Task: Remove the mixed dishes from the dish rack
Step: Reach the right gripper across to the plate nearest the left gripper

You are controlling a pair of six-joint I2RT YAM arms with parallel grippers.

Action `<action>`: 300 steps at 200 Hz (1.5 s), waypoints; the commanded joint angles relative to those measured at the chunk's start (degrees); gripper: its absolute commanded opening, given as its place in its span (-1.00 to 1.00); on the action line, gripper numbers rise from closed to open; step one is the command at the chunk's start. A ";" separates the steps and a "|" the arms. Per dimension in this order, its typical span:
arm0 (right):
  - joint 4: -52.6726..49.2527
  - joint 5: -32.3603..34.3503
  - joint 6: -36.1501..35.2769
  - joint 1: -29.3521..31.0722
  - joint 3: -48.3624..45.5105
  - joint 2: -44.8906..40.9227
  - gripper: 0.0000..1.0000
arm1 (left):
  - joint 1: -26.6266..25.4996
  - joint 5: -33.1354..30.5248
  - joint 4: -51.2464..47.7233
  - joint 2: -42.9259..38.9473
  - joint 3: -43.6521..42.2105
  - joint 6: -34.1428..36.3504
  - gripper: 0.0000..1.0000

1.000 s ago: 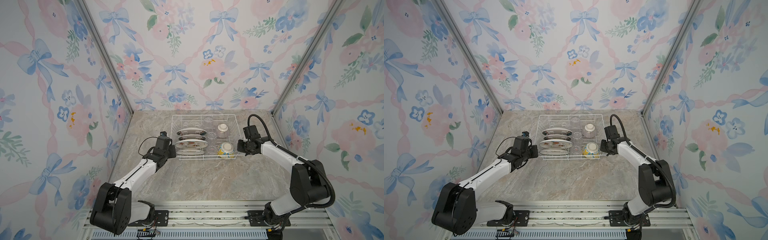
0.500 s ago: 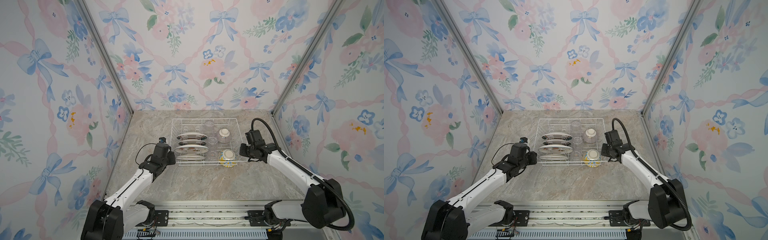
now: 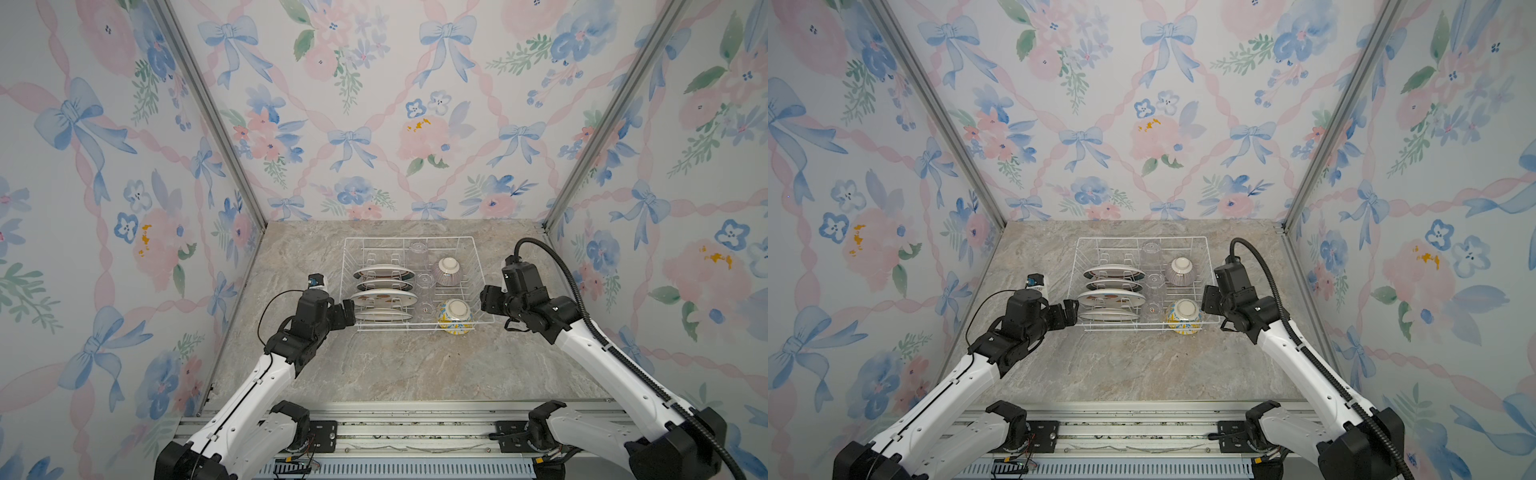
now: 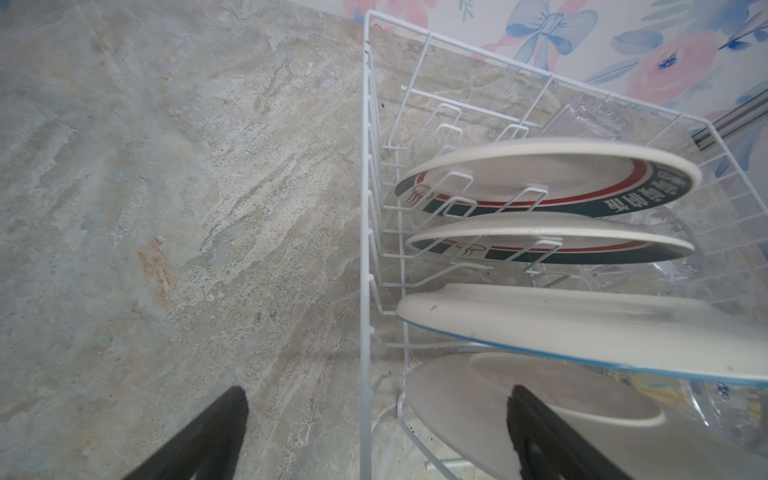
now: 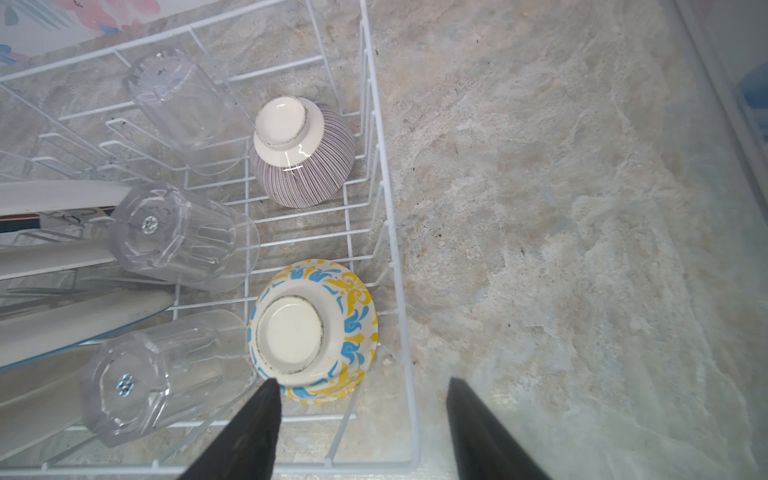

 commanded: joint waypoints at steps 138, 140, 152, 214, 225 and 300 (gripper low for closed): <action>6.57 0.15 -12.81 28.00 7.51 5.21 0.63 | -0.22 12.59 -1.26 -13.32 -3.36 -4.57 0.96; 6.66 0.35 -12.92 28.34 7.63 5.57 0.62 | -0.21 12.76 -1.30 -13.63 -3.48 -4.61 0.96; 7.33 1.27 -13.60 30.74 8.23 7.45 0.63 | -0.25 13.32 -1.30 -15.33 -4.18 -5.08 0.96; 7.36 -2.11 -20.62 36.48 13.16 18.72 0.50 | -0.22 15.79 -1.28 -18.07 -4.51 -5.81 0.96; 7.59 -3.15 -21.46 36.54 14.09 19.95 0.49 | -0.22 16.31 -1.23 -17.89 -4.40 -5.64 0.96; 2.44 -1.67 -28.40 36.48 21.70 27.37 0.46 | -0.20 16.91 -1.23 -18.06 -4.99 -5.41 0.96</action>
